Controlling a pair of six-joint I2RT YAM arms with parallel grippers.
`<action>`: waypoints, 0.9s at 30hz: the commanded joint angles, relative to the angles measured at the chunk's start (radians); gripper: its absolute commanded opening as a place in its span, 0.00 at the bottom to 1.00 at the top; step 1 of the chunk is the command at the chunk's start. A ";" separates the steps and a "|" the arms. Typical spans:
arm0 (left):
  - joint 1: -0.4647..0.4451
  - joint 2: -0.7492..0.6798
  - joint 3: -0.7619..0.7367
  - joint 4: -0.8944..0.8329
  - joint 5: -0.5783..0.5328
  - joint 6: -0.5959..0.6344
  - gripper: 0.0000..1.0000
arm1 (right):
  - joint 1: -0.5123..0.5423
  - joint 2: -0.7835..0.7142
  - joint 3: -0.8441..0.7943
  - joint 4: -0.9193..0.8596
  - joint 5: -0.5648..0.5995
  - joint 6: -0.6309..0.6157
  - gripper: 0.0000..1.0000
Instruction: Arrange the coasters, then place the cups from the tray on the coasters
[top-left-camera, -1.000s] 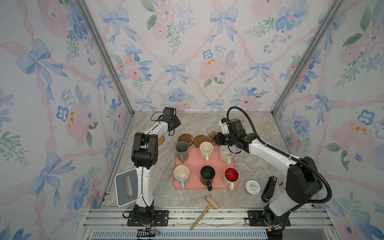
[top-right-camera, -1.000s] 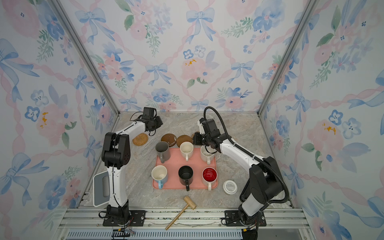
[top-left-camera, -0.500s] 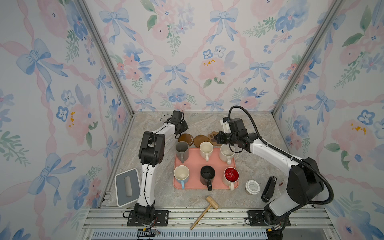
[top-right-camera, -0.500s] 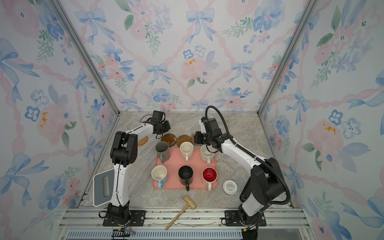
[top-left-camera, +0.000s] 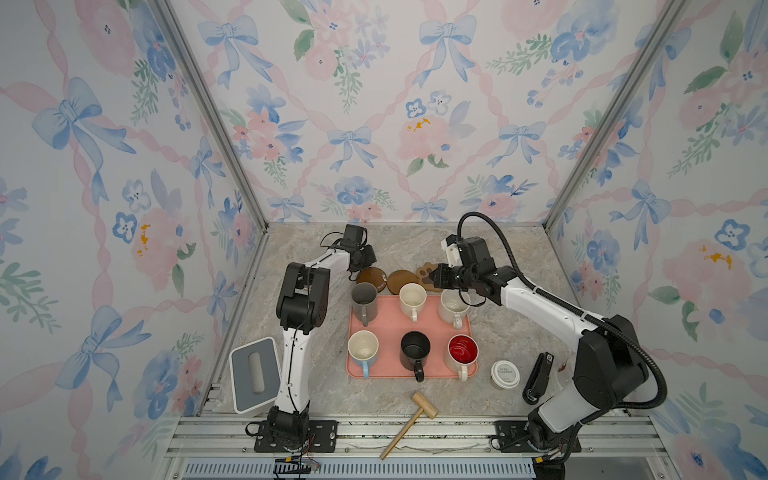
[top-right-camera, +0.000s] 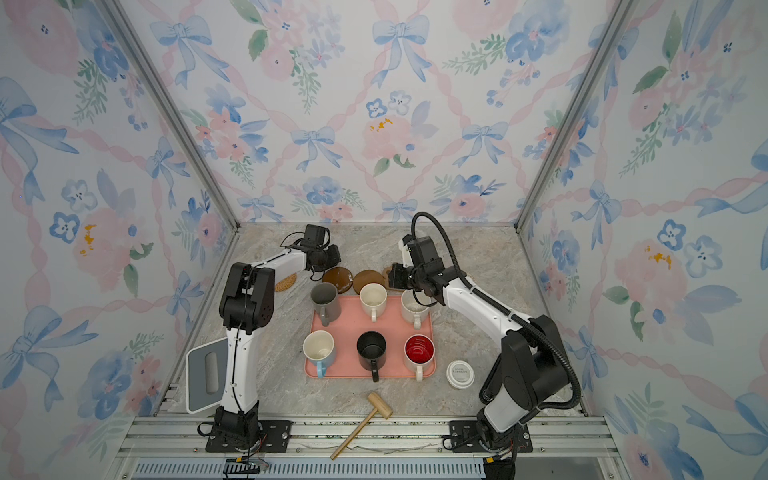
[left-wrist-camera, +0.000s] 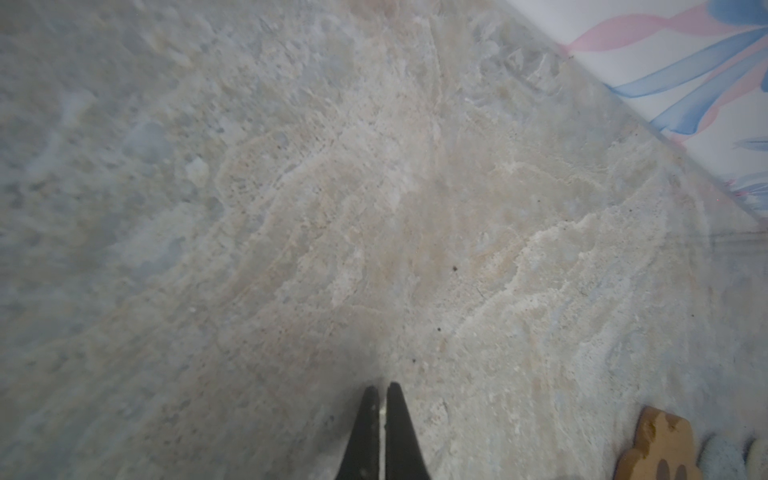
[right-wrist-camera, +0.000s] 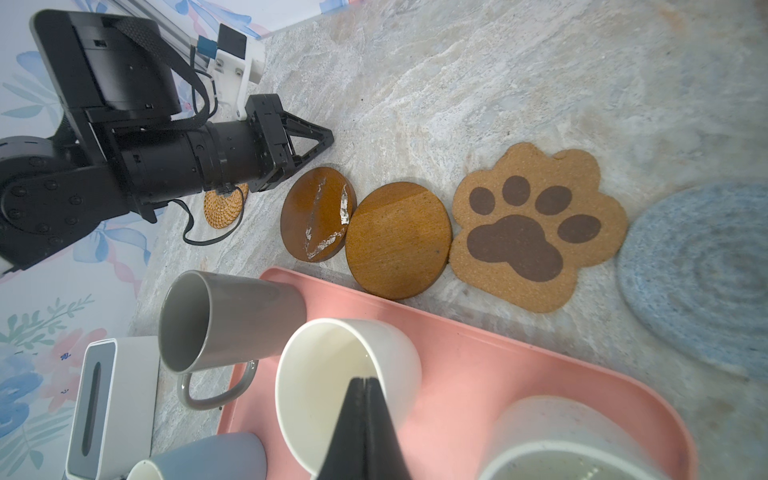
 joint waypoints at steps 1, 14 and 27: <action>-0.004 -0.023 -0.044 -0.049 0.010 0.025 0.00 | -0.012 -0.031 -0.015 -0.003 -0.011 -0.003 0.00; -0.009 -0.045 -0.080 -0.051 0.009 0.040 0.00 | -0.013 -0.038 -0.018 0.000 -0.014 -0.004 0.00; -0.012 -0.082 -0.116 -0.056 0.013 0.043 0.00 | -0.016 -0.063 -0.037 0.005 -0.012 -0.002 0.00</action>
